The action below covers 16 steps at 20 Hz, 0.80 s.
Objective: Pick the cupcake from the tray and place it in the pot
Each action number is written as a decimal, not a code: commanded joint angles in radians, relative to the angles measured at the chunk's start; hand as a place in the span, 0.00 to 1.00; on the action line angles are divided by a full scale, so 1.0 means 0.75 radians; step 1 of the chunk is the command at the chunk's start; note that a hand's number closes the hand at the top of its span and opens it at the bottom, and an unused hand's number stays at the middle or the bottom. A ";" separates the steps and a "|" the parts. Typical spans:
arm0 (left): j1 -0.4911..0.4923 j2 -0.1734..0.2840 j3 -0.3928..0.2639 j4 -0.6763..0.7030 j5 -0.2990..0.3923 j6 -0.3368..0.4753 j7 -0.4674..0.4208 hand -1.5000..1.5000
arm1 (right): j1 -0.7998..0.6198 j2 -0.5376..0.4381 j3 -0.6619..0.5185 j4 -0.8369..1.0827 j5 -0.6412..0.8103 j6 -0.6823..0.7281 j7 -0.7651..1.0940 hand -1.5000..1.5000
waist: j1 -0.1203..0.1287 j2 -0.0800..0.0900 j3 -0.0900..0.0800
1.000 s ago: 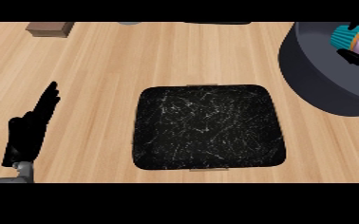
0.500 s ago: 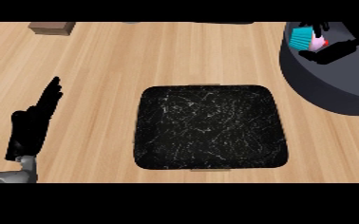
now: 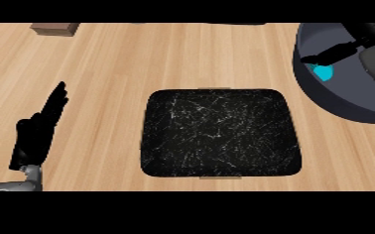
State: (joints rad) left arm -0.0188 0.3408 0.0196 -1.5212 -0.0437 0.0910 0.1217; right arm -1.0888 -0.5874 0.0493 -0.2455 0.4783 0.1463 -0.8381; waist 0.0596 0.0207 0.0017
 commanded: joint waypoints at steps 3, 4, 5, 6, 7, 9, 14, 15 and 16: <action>0.024 0.006 0.017 -0.032 -0.010 0.011 0.009 0.50 | -0.045 0.028 -0.206 0.049 -0.211 0.159 -0.122 0.00 | -0.018 -0.008 0.001; 0.051 0.005 0.014 -0.053 0.010 -0.012 -0.001 0.50 | -0.043 -0.014 -0.242 0.088 -0.243 0.212 -0.132 0.00 | 0.004 0.001 0.003; 0.041 -0.015 0.003 0.010 -0.004 -0.005 -0.035 0.50 | -0.064 -0.021 -0.298 0.097 -0.300 0.236 -0.112 0.00 | -0.013 0.002 0.001; 0.013 0.006 0.010 -0.054 0.003 -0.004 0.065 0.50 | -0.040 -0.013 -0.319 0.117 -0.323 0.264 -0.120 0.00 | -0.011 -0.001 0.003; 0.039 0.046 0.074 -0.003 0.046 -0.045 -0.021 0.50 | -0.107 -0.073 -0.326 0.125 -0.336 0.392 -0.041 0.00 | -0.019 -0.008 0.000; 0.026 0.008 0.035 -0.015 0.003 -0.006 0.005 0.50 | -0.111 -0.063 -0.354 0.153 -0.367 0.424 0.010 0.00 | -0.020 -0.006 0.000; 0.026 0.038 0.064 -0.014 0.030 -0.052 -0.009 0.50 | -0.083 -0.225 -0.355 0.162 -0.375 0.661 0.036 0.00 | -0.015 -0.002 0.001; 0.042 -0.019 0.018 -0.016 -0.002 -0.013 -0.025 0.50 | -0.052 -0.273 -0.353 0.155 -0.376 0.720 0.007 0.00 | -0.021 0.000 0.002; -0.012 -0.022 0.019 0.041 -0.015 -0.007 -0.011 0.50 | -0.084 -0.221 -0.358 0.153 -0.384 0.694 0.066 0.00 | -0.027 0.000 0.001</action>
State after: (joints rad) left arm -0.0081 0.3431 0.0466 -1.5191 -0.0377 0.0759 0.1149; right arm -1.1519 -0.7183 -0.2013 -0.1439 0.2124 0.4812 -0.7466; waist 0.0440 0.0193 0.0026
